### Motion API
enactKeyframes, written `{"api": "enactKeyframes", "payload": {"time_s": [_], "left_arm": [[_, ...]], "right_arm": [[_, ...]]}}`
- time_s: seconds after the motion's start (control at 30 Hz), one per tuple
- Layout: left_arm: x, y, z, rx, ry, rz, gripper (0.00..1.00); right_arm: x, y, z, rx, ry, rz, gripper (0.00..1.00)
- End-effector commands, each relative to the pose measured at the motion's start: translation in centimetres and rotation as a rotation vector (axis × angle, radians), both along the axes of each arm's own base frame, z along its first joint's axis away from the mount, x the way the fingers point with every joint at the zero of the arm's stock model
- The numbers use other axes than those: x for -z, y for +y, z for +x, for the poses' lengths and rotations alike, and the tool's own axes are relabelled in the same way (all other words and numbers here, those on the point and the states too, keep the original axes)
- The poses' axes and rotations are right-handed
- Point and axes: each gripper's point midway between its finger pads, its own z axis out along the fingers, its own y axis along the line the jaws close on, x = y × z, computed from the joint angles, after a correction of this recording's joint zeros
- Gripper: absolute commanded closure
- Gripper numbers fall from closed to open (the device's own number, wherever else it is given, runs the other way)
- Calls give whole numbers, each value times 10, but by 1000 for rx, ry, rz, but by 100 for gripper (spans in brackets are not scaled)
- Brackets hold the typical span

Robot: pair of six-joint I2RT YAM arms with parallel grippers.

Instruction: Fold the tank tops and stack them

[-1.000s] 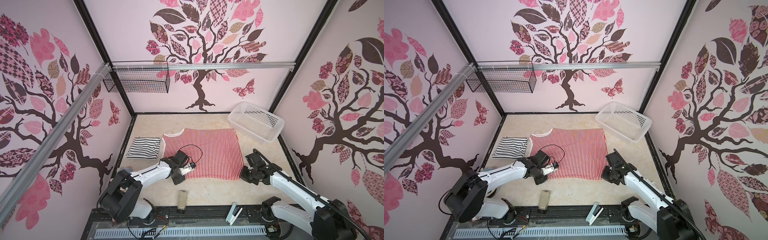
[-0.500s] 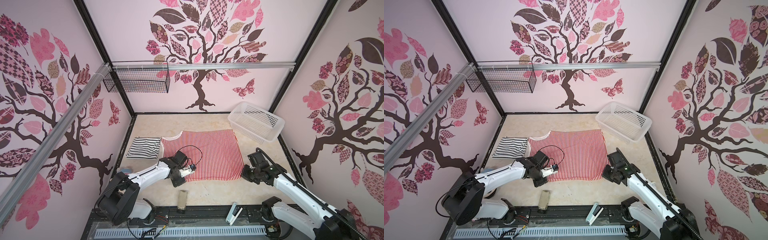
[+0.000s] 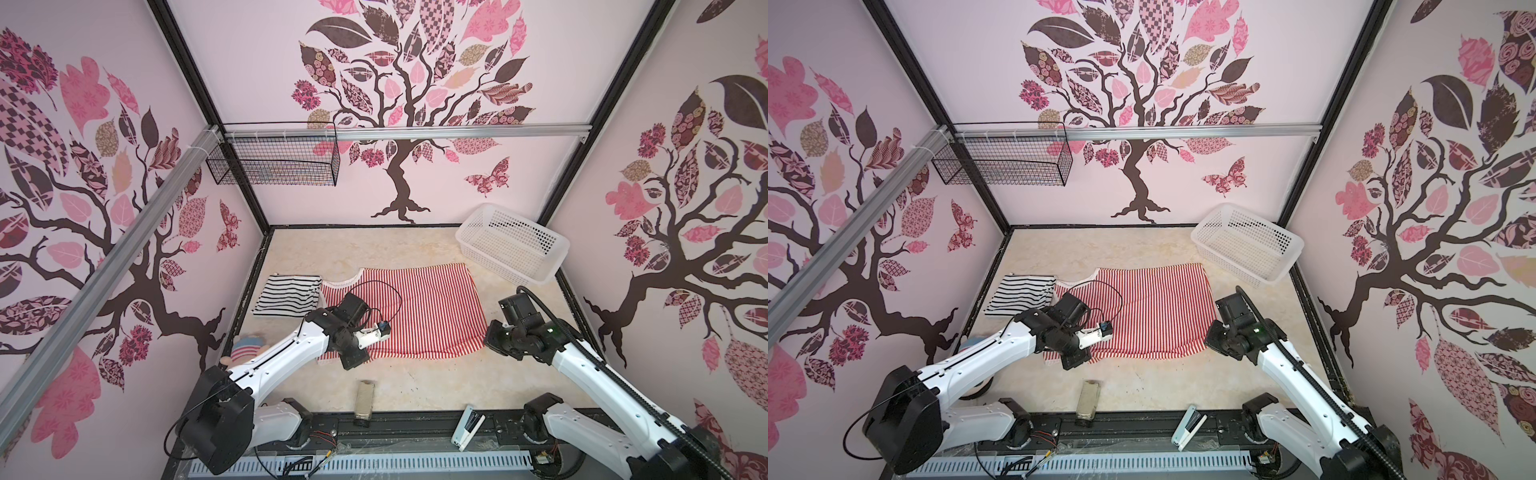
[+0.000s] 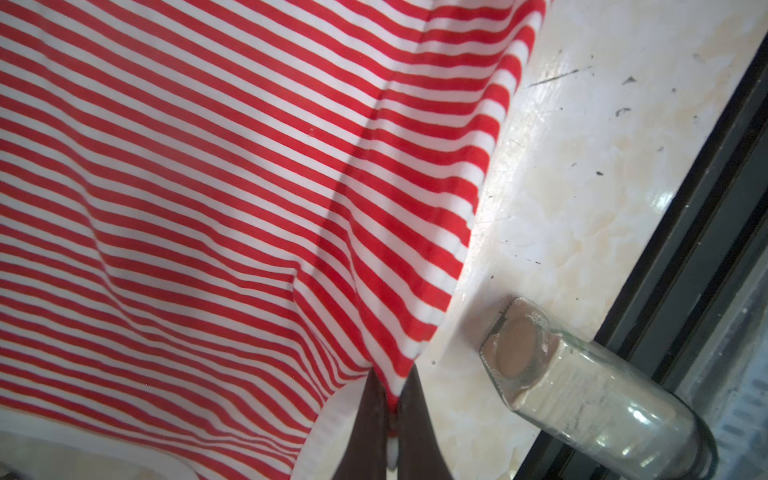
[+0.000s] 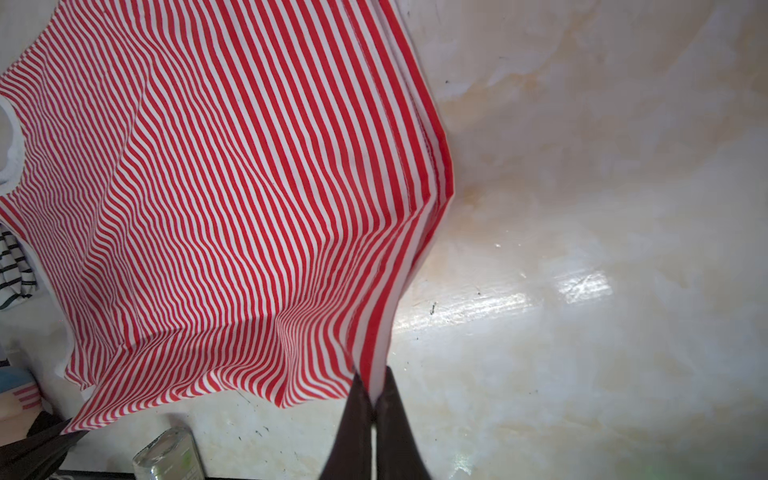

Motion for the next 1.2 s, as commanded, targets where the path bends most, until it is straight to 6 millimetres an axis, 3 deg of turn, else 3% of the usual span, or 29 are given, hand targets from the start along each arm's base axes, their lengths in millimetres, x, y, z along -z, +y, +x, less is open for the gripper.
{"api": "enactKeyframes", "payload": {"time_s": [0.0, 0.23, 0.5, 0.7, 0.83, 0.87, 0.93, 1.0, 1.07, 1.17], "left_arm": [[-11, -3, 35, -22, -64, -17, 100], [-6, -1, 80, -52, -125, 27, 100], [-8, -3, 138, -150, -208, 46, 100], [16, 6, 168, -191, -205, 127, 100], [27, 14, 180, -232, -190, 158, 100], [28, 15, 182, -241, -191, 162, 96], [25, 18, 185, -264, -209, 171, 76], [14, 23, 190, -300, -252, 168, 57], [-4, 26, 192, -343, -302, 138, 49], [-31, 32, 186, -383, -365, 100, 44]], "right_arm": [[-10, 3, 19, -22, -38, -33, 100], [-18, 6, 66, -30, -79, -93, 100], [1, -9, 108, 2, -56, -165, 100], [17, -19, 135, 15, -34, -209, 100], [30, -12, 152, -8, -11, -196, 98], [32, -9, 156, -19, -7, -189, 89], [31, -7, 163, -30, -4, -190, 71], [23, -9, 165, -30, -22, -205, 60], [9, -11, 165, -28, -62, -207, 53], [-9, -10, 155, -30, -102, -186, 52]]}}
